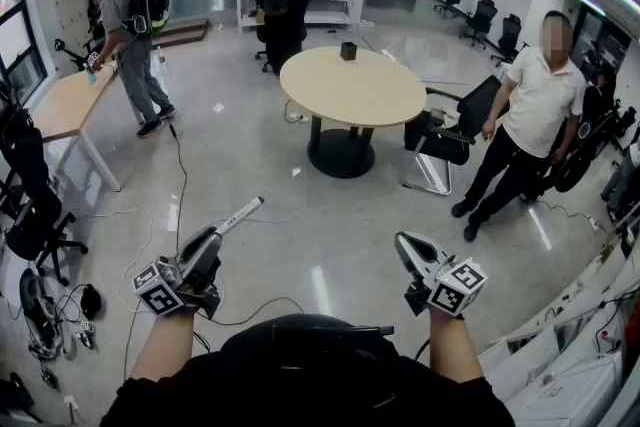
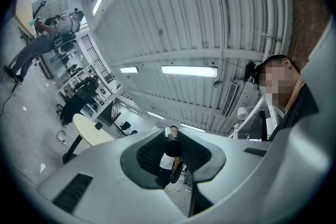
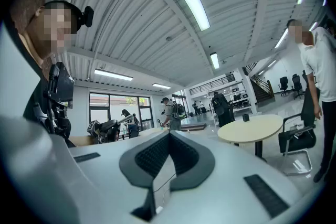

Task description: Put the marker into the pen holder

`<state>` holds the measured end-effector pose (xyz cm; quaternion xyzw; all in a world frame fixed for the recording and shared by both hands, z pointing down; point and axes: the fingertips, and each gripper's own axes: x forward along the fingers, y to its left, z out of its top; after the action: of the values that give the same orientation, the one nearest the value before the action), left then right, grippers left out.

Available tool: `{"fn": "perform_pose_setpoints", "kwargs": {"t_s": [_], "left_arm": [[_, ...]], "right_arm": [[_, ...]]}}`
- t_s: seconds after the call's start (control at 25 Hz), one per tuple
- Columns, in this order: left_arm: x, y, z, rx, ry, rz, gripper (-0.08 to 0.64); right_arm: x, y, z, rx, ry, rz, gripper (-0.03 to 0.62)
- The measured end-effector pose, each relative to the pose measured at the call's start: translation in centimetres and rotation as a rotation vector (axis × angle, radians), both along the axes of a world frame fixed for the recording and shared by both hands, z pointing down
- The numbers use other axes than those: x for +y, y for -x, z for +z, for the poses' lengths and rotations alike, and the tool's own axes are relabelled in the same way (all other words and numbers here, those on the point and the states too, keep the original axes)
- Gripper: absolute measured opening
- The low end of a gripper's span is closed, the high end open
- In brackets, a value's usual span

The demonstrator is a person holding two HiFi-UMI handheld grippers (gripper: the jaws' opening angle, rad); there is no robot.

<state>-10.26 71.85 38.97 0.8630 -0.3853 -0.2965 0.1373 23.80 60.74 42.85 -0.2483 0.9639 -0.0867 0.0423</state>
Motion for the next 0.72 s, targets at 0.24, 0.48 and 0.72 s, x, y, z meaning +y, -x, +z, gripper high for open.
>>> {"fn": "perform_pose_setpoints", "kwargs": {"t_s": [0.24, 0.48, 0.72], "left_arm": [[0.3, -1.9, 0.1, -0.01, 0.003, -0.004, 0.064], [0.7, -4.5, 0.7, -0.007, 0.02, -0.022, 0.064], [1.1, -7.9, 1.8, -0.002, 0.057, -0.031, 0.064]], "right_arm": [[0.2, -1.3, -0.4, -0.021, 0.017, 0.005, 0.003], [-0.2, -3.0, -0.3, -0.028, 0.02, -0.024, 0.002], [0.1, -4.8, 0.6, -0.022, 0.025, -0.071, 0.002]]}}
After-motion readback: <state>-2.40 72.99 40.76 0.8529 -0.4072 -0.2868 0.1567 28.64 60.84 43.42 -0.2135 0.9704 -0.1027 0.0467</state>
